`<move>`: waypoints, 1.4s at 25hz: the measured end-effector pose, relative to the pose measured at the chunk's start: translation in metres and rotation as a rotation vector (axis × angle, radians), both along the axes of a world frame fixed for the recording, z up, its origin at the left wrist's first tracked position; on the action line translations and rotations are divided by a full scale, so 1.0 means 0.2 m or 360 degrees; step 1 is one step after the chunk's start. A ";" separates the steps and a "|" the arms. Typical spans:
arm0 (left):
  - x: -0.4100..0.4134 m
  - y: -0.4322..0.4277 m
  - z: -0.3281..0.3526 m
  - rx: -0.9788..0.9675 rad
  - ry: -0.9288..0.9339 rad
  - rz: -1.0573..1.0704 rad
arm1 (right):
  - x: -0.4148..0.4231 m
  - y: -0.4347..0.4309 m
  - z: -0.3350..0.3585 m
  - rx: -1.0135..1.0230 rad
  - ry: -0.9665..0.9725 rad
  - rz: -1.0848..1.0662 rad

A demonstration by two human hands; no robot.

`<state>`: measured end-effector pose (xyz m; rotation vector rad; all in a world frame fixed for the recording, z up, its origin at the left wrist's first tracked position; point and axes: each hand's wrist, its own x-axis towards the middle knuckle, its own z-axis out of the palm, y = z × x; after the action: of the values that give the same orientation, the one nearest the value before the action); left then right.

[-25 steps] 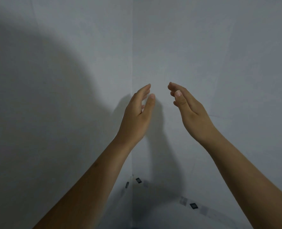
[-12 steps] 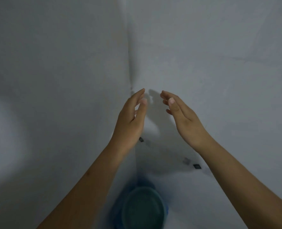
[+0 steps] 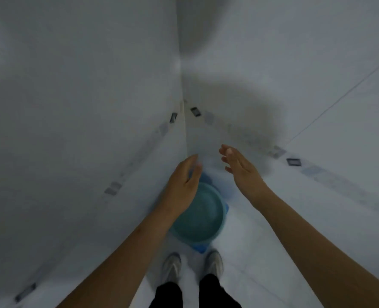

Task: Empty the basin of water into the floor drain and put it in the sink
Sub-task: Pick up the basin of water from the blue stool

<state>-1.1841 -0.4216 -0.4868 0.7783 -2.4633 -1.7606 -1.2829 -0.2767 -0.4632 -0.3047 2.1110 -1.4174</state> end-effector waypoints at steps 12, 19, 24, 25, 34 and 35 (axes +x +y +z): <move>0.23 -0.09 -1.28 -0.0307 -0.0739 0.0195 | 0.09 0.13 -1.34 0.0534 -0.0384 -0.0211; 0.30 -0.18 -1.79 -0.0284 -0.0917 0.0548 | 0.18 0.23 -1.96 0.0862 -0.0291 -0.0382; 0.36 -0.22 -1.93 -0.0457 -0.0707 0.0419 | 0.23 0.28 -2.14 0.0782 -0.0225 -0.0456; 0.37 -0.24 -1.93 -0.0498 -0.0680 0.0360 | 0.22 0.29 -2.15 0.0782 -0.0173 -0.0413; 0.42 -0.27 -1.88 -0.0484 -0.0644 0.0169 | 0.20 0.36 -2.02 0.0827 -0.0099 -0.0217; 0.42 -0.26 -1.85 -0.0479 -0.0628 0.0168 | 0.21 0.37 -1.99 0.0823 -0.0094 -0.0219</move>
<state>-1.1000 -0.4742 -0.8566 1.2947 -2.7661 -1.2549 -1.2415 -0.2024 -0.8609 0.0865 2.3885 -0.8857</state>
